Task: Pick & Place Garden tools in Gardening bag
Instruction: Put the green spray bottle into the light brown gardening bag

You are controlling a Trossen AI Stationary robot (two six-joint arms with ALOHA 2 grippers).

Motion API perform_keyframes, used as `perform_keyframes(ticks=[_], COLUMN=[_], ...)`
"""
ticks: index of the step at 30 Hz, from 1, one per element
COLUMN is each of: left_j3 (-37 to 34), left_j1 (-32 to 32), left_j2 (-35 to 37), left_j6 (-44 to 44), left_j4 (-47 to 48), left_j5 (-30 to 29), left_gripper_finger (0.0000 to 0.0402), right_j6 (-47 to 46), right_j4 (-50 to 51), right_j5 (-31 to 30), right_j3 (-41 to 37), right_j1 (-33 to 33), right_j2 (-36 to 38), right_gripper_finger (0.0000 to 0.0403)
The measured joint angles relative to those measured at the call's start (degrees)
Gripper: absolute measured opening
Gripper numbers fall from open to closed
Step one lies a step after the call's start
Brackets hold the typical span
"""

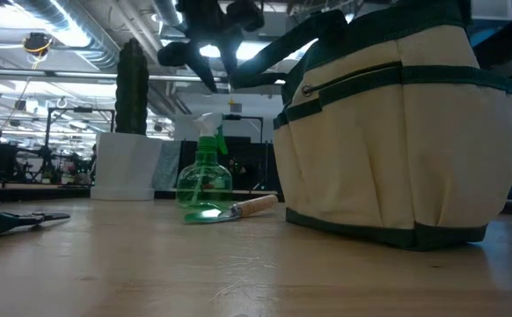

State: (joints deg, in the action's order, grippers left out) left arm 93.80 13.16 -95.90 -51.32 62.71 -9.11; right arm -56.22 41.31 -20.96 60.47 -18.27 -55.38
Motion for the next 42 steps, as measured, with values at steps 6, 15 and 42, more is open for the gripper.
perform_keyframes(ticks=[6,15,42], left_j3=[0.0,0.2,0.1], left_j1=[-1.4,-2.2,0.3], left_j2=[0.0,-1.5,-5.8], left_j6=[-3.9,-6.5,-1.3], left_j4=[2.2,3.5,4.9], left_j5=[-2.4,-4.8,-1.9], left_gripper_finger=[0.0184,0.0184,0.0185], right_j6=[6.3,24.2,20.6], right_j4=[3.1,-11.6,-45.1], right_j5=[8.6,12.6,20.1], right_j3=[0.0,-0.3,-20.7], right_j1=[0.5,-2.1,-2.1], right_j2=[1.4,8.6,22.5], right_gripper_finger=[0.0124,0.0124,0.0124])
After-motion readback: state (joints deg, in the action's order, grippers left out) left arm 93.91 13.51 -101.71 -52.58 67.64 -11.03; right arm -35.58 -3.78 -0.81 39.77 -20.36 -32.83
